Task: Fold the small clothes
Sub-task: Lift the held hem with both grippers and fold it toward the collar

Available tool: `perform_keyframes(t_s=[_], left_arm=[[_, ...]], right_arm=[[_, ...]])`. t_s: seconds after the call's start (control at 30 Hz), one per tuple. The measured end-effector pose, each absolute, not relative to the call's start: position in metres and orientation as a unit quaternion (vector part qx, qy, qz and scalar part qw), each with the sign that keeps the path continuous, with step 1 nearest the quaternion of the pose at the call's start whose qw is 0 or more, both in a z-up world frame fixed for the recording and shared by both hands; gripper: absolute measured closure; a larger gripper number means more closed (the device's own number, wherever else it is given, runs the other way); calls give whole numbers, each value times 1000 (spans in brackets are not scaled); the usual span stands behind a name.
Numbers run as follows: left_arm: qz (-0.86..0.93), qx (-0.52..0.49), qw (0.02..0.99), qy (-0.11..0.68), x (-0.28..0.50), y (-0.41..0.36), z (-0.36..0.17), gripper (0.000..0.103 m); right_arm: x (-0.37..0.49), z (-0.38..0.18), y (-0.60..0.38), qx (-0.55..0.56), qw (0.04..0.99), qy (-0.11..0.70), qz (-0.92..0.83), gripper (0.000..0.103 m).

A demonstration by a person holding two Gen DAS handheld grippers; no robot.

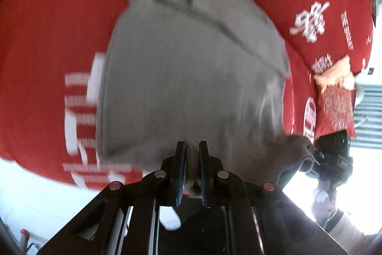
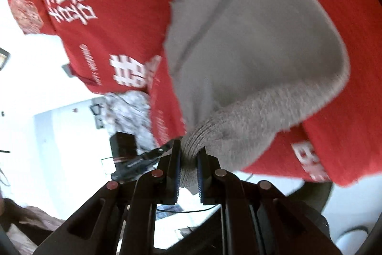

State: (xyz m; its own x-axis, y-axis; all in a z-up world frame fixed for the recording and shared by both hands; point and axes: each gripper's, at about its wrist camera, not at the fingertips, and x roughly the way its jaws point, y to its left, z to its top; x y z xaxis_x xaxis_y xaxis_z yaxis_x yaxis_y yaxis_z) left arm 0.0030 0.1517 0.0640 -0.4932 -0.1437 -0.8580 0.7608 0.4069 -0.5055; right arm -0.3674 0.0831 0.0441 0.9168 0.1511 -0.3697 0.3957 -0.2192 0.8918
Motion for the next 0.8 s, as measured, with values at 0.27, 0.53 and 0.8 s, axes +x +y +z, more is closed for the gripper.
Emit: perform_keyframes(t_s=[0.27,0.53,0.8], left_arm=[[-524,173,499,668,49,46,100,91],[-496,285,535,621,51,-14,88,37],[-448,374,475,659,40,21,32,16]], right_arm=[[-343,69,-9,758,631,137,-92,91],[-318,41,-87,758,618,182,-99,91],[-329,20,-84,781,591,192,-69,91]])
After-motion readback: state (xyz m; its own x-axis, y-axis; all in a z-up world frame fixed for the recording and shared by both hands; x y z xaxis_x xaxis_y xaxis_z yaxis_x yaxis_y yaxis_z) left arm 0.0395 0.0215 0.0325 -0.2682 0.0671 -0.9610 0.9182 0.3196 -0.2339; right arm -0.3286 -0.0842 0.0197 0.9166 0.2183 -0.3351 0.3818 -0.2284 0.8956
